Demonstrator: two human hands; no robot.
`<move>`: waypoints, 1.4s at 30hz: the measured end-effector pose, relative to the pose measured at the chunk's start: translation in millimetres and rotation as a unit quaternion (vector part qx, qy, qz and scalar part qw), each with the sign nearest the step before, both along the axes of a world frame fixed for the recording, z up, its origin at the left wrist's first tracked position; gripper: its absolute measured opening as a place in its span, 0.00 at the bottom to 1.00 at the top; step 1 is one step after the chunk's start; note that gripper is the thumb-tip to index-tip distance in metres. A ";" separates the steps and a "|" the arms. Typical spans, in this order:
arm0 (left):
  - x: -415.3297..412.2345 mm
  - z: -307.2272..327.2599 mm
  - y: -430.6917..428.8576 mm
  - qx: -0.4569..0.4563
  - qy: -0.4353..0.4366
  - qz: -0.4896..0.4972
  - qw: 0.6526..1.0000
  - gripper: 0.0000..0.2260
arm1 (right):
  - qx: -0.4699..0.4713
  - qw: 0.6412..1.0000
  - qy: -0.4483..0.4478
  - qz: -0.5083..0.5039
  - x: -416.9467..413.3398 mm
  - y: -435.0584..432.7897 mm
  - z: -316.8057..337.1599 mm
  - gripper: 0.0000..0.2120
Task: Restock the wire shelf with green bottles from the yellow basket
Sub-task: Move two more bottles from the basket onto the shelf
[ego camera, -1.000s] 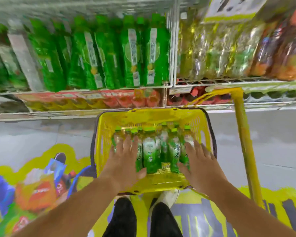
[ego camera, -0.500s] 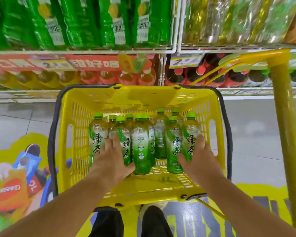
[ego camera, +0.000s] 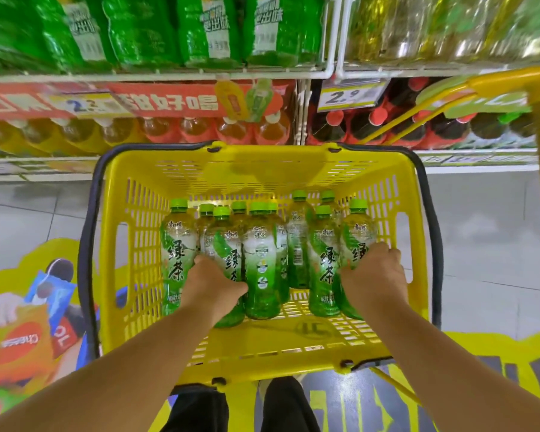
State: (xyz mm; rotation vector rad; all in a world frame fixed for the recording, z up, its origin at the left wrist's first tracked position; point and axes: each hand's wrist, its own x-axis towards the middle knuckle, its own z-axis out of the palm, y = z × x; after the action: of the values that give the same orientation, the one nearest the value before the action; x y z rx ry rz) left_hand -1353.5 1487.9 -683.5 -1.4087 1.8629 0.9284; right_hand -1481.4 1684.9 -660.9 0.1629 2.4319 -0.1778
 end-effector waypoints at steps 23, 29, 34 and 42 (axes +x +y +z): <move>17.3 26.6 -13.3 0.103 0.093 -0.031 0.990 0.21 | -0.200 0.953 -0.080 -0.214 9.3 5.8 -10.7 0.12; 13.2 43.1 -9.5 0.166 0.123 0.001 0.978 0.23 | -0.268 0.929 -0.091 -0.237 23.5 6.1 2.7 0.11; 9.2 68.2 -7.8 0.204 0.139 0.019 0.969 0.21 | -0.309 0.912 -0.085 -0.256 36.6 7.5 22.0 0.16; 4.6 135.8 -12.7 0.187 0.191 0.009 0.964 0.39 | -0.351 0.892 -0.063 -0.279 48.6 0.1 90.5 0.23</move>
State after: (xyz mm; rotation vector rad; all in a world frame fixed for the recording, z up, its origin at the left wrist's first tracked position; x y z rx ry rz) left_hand -1348.9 1475.2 -547.7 -1.0696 1.8100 1.5575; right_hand -1432.8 1685.0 -570.4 0.5171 1.9802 -1.2354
